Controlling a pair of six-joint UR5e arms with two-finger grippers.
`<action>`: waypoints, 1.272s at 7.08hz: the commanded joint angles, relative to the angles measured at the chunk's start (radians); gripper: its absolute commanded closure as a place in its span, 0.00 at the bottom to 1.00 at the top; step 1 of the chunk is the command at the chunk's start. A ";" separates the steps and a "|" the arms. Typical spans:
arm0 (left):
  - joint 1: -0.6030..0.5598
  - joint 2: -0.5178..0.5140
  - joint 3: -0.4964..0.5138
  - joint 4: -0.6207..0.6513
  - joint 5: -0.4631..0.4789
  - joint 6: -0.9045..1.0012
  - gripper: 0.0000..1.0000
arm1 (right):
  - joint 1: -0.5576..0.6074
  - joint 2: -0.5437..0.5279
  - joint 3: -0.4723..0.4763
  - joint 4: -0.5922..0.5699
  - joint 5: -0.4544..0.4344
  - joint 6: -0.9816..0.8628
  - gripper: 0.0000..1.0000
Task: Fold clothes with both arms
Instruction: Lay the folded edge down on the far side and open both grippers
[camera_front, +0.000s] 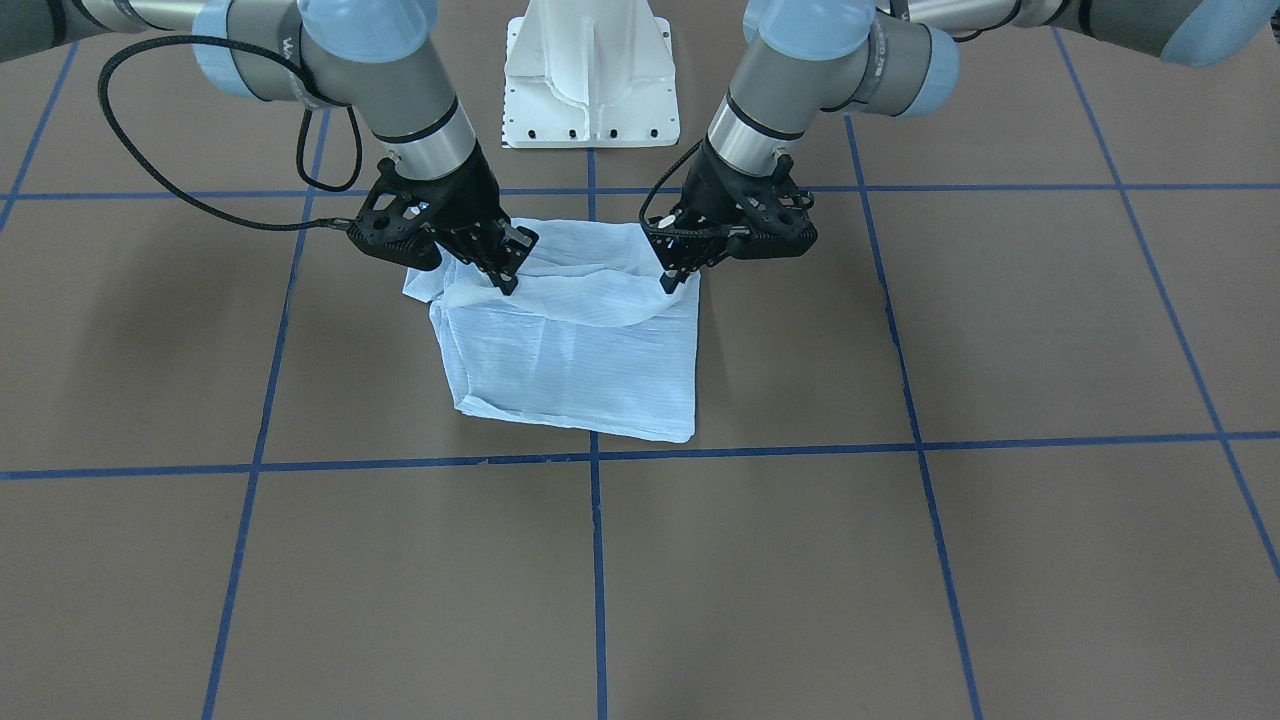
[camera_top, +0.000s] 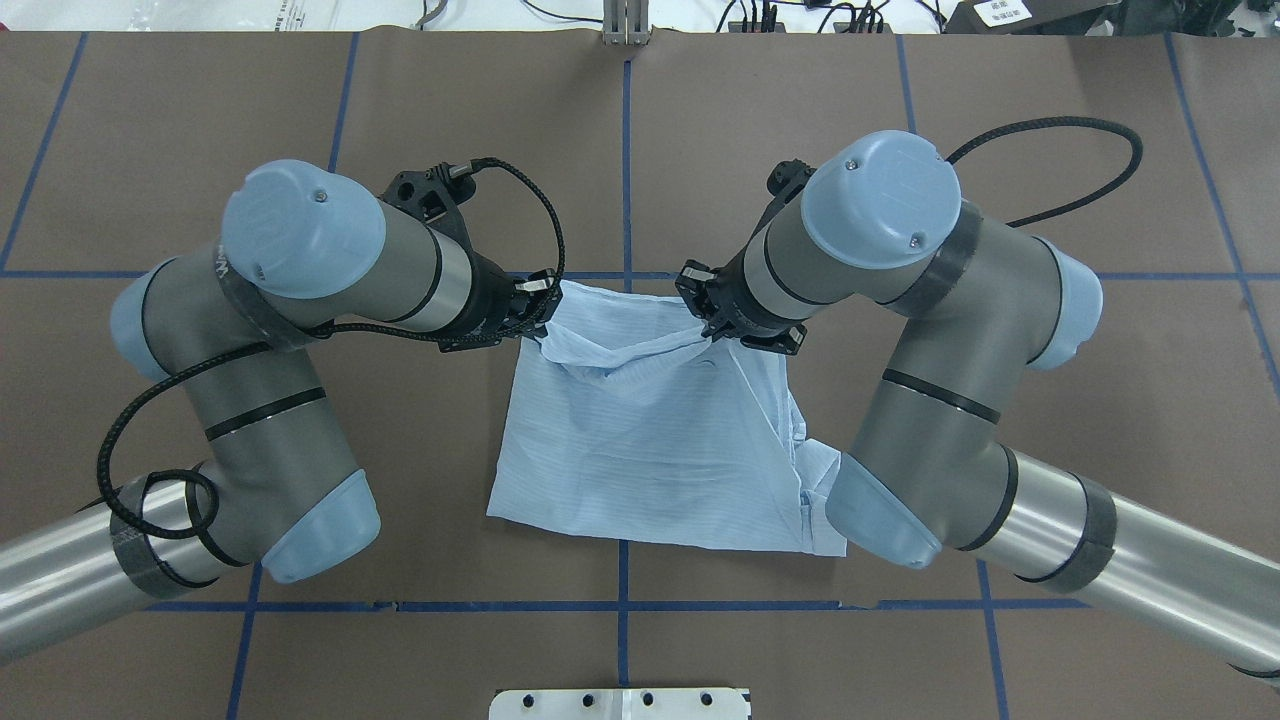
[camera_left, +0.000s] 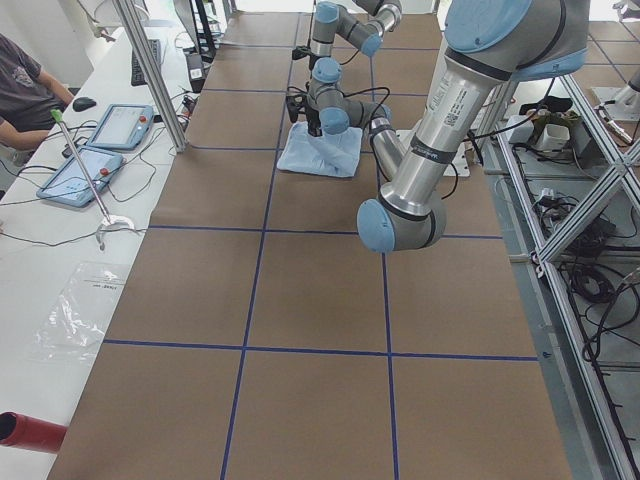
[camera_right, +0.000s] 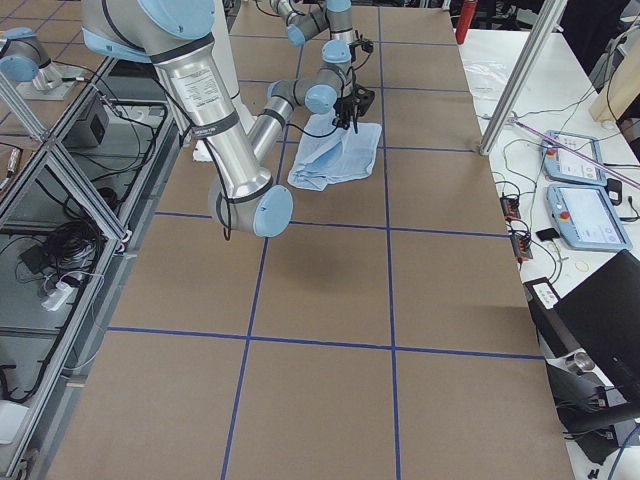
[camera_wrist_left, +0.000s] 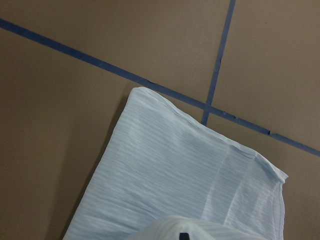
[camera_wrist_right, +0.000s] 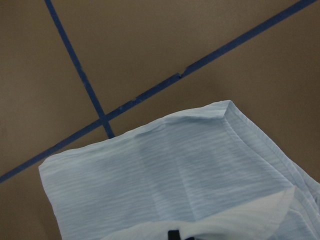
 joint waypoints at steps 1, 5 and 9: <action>-0.012 -0.009 0.054 -0.038 0.002 0.002 1.00 | 0.015 0.055 -0.137 0.062 0.000 -0.002 1.00; -0.012 -0.035 0.133 -0.089 0.002 0.002 1.00 | 0.033 0.107 -0.271 0.137 0.001 0.001 1.00; -0.015 -0.035 0.165 -0.124 0.002 -0.004 0.56 | 0.044 0.115 -0.296 0.147 0.004 -0.002 0.11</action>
